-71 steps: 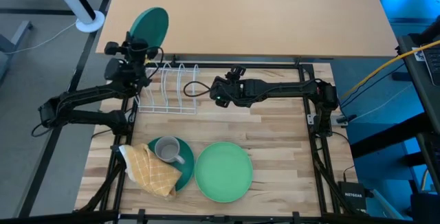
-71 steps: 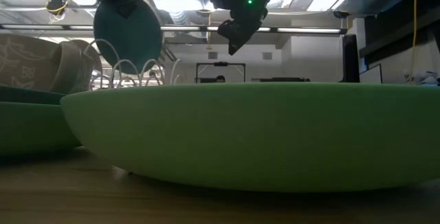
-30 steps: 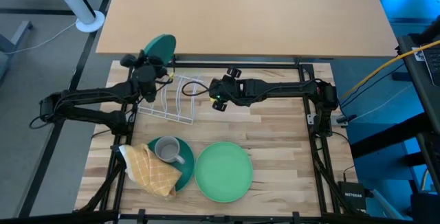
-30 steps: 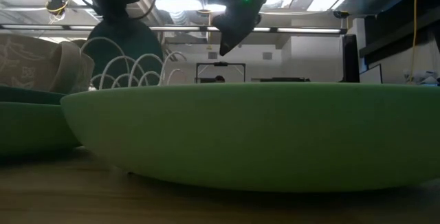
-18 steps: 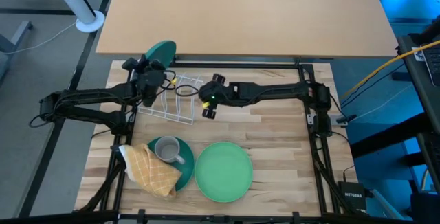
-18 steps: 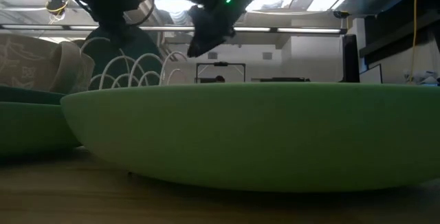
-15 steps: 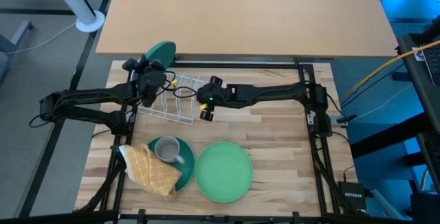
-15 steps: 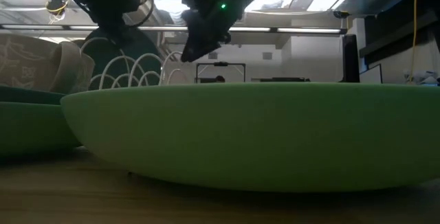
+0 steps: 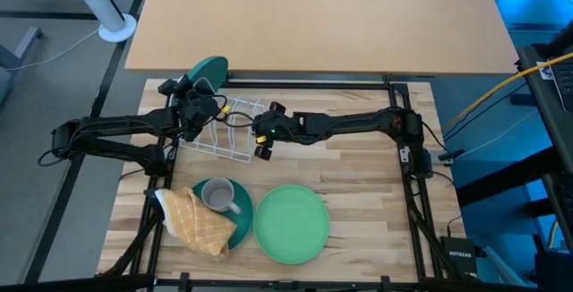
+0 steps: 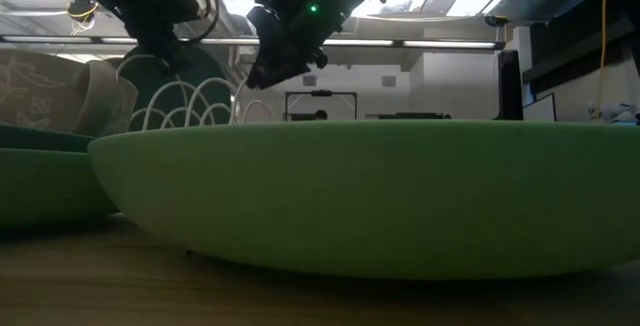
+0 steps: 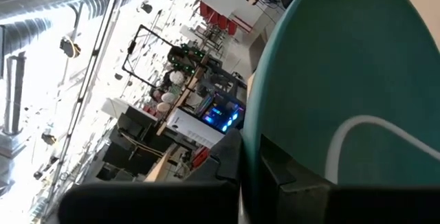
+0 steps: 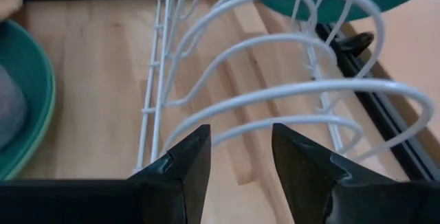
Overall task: Sort dishes
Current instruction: Put the right dark green plate into the dish rack
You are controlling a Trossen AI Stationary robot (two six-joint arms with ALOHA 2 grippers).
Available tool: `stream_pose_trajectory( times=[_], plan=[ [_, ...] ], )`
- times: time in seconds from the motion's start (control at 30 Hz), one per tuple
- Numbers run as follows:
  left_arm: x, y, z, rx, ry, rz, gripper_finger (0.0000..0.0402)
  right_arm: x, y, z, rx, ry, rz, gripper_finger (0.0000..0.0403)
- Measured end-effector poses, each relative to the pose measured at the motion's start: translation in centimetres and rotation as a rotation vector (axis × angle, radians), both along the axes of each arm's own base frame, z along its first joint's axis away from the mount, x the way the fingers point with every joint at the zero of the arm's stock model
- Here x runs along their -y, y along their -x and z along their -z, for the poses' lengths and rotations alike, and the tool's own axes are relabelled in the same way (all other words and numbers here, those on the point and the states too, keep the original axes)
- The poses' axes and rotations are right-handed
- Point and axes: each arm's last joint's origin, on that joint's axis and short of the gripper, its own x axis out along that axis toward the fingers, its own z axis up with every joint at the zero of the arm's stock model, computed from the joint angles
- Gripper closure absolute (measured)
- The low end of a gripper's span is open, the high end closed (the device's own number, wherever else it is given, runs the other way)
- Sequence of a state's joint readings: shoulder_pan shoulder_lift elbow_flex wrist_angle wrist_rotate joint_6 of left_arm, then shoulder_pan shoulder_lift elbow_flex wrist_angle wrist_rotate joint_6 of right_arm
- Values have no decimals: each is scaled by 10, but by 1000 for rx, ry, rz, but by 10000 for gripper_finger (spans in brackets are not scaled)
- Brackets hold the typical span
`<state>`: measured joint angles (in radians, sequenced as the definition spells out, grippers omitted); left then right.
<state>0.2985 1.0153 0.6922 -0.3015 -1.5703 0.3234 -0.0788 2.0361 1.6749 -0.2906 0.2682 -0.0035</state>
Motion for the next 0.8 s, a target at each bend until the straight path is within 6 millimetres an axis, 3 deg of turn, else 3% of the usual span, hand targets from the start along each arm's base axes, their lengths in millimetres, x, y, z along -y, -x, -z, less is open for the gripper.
stream_pose_trajectory(
  times=[0.43, 0.8],
  plan=[
    [0, 1, 1, -13, 4, 0, 399, 44, 6, 0, 62, -106, 191, 244],
    [0, 1, 2, -19, 5, -2, 398, 85, 4, 9, 134, -119, 247, 244]
  ],
)
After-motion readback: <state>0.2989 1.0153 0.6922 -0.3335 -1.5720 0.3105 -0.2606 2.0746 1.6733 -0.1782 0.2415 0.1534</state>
